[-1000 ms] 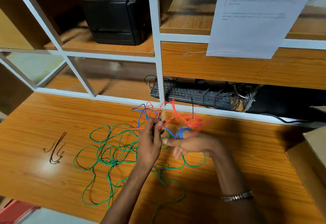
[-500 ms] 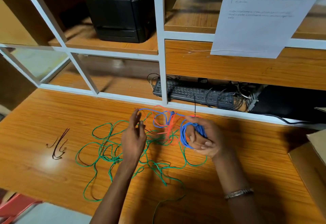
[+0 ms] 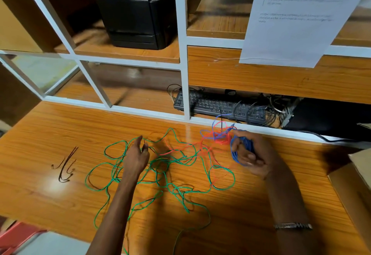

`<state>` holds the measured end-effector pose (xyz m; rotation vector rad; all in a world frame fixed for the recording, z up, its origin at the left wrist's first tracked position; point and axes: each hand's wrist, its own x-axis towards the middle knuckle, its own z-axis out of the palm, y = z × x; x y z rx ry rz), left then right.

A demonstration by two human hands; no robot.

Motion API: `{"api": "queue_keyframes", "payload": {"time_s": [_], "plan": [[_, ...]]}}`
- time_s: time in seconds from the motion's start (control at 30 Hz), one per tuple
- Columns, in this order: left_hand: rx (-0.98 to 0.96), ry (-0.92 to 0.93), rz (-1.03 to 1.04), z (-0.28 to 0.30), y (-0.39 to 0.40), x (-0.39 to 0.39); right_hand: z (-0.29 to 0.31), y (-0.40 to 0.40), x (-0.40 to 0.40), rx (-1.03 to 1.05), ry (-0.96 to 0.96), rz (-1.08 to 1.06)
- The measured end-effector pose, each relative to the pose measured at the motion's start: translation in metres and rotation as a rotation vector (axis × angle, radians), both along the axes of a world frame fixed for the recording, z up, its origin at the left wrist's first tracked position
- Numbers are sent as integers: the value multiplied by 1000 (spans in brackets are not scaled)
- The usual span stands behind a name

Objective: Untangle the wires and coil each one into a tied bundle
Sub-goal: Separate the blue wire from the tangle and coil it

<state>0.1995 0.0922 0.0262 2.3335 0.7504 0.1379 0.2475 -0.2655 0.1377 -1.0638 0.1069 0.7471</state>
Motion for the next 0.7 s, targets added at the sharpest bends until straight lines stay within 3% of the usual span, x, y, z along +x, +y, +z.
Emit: {"api": "queue_keyframes", "payload": {"time_s": [0.17,0.3,0.4,0.6,0.7], "plan": [[-20,-340,-81,26,-50,-6,-5,21,-4,-118,-57,122],[-237,-511,-490,71,-113,-14,-6,38,-8,-217,-102,277],[-232,-475,-687,78,-133,-10,-3,46,-13,-288,-152,342],[-612,-319,-715,73,-127,-4,2,34,-15,-264,-130,370],[-635,-292,-644,75,-120,-3,-4,25,-12,-160,-77,379]]}}
